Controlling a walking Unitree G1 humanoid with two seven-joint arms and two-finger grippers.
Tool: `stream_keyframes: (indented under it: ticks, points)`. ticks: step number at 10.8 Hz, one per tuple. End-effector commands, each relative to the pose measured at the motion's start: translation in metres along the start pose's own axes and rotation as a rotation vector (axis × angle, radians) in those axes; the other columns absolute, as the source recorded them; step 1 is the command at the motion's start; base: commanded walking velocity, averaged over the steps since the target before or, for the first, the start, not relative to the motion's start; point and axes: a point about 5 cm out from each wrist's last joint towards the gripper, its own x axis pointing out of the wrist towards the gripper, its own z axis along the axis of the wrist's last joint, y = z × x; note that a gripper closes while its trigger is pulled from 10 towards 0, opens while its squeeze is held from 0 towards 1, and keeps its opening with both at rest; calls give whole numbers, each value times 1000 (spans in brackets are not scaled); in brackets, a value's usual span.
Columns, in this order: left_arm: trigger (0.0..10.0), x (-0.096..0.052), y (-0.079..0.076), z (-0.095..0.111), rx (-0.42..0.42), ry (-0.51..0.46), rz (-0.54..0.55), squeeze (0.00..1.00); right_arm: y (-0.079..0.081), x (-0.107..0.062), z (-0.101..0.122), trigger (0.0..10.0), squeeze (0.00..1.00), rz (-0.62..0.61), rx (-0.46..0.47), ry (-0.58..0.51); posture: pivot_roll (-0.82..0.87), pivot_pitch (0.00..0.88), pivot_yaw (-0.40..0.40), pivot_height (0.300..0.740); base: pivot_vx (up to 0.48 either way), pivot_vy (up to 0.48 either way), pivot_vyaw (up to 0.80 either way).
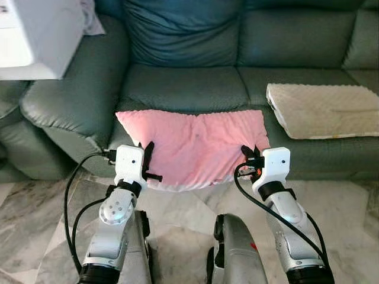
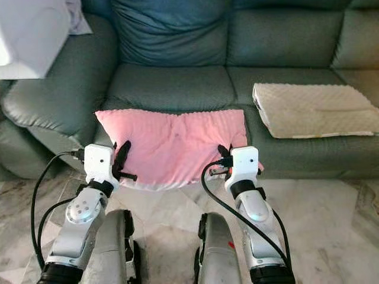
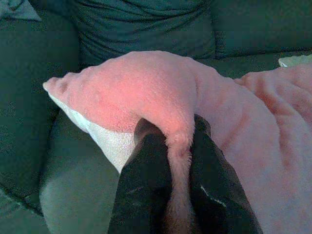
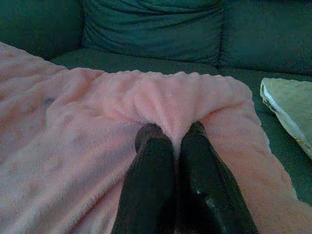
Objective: Move the pillow to the sofa
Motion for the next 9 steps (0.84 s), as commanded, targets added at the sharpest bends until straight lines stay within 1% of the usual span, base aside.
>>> stream_keyframes:
  ticks: [1,9]
  points:
    - [10000,2,-3,7,3,-33,-19,0,0,2,5,10000,0,5,0,-27,-49,153,-44,628,274,0,0]
    - [10000,3,-5,7,4,-31,-21,0,1,2,5,10000,0,5,-2,-23,-50,156,-45,628,274,0,0]
